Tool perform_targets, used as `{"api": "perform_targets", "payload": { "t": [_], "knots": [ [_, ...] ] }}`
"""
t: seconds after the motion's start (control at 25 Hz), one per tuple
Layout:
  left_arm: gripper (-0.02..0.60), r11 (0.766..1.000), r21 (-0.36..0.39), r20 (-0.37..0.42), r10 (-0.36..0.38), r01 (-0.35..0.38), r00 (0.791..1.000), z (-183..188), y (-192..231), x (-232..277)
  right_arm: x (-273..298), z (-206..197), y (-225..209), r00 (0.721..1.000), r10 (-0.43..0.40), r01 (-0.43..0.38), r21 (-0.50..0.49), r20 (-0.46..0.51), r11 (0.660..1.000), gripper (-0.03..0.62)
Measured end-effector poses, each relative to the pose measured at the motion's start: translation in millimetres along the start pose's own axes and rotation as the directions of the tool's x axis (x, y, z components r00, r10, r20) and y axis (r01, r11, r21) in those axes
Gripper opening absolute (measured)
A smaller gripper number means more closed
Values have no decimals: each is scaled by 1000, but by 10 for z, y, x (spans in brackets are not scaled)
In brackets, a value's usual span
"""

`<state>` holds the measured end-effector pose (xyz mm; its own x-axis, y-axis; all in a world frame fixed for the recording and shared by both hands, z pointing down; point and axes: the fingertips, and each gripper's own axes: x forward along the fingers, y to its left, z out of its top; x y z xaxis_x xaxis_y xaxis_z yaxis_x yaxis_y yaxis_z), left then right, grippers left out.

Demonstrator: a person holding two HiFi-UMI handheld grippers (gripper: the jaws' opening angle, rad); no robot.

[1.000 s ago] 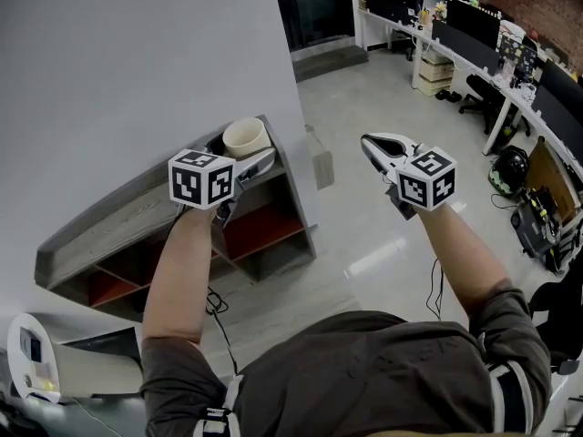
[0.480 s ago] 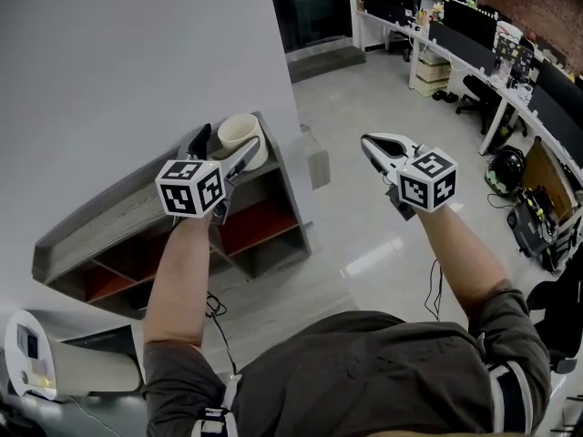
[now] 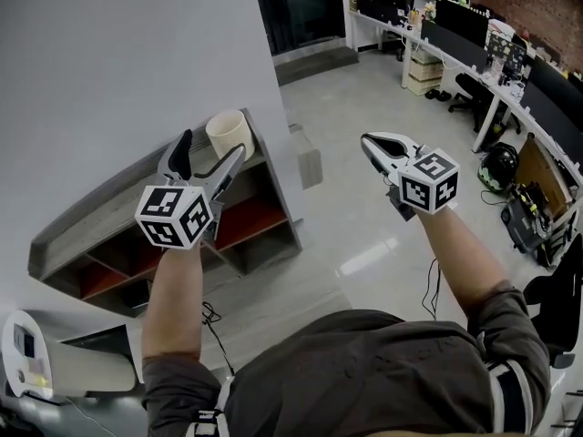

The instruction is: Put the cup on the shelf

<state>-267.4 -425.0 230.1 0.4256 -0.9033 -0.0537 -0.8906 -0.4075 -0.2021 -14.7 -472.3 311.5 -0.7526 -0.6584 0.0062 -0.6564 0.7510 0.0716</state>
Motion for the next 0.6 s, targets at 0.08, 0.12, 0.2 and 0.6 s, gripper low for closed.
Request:
{"api": "perform_targets", "payload": {
  "t": [0.08,0.12,0.2,0.6],
  "knots": [
    [449,998,-33,21,-58,58,998,37,-300,-40,-159,3,-6,1000,-7,7,-4,1,1000,-8],
    [449,994,-52,29,-89,91,996,55,-455,-38,-247,17,-24,1000,-12,12,-5,1,1000,-8],
    [449,985,-81,38,-148,150,988,80,-740,-5,-416,50,-67,1000,-26,26,-3,1,1000,-8],
    [442,860,-170,114,-467,481,877,-88,-2326,373,-1579,-149,-304,984,-173,173,1,-30,985,-8]
  ]
}}
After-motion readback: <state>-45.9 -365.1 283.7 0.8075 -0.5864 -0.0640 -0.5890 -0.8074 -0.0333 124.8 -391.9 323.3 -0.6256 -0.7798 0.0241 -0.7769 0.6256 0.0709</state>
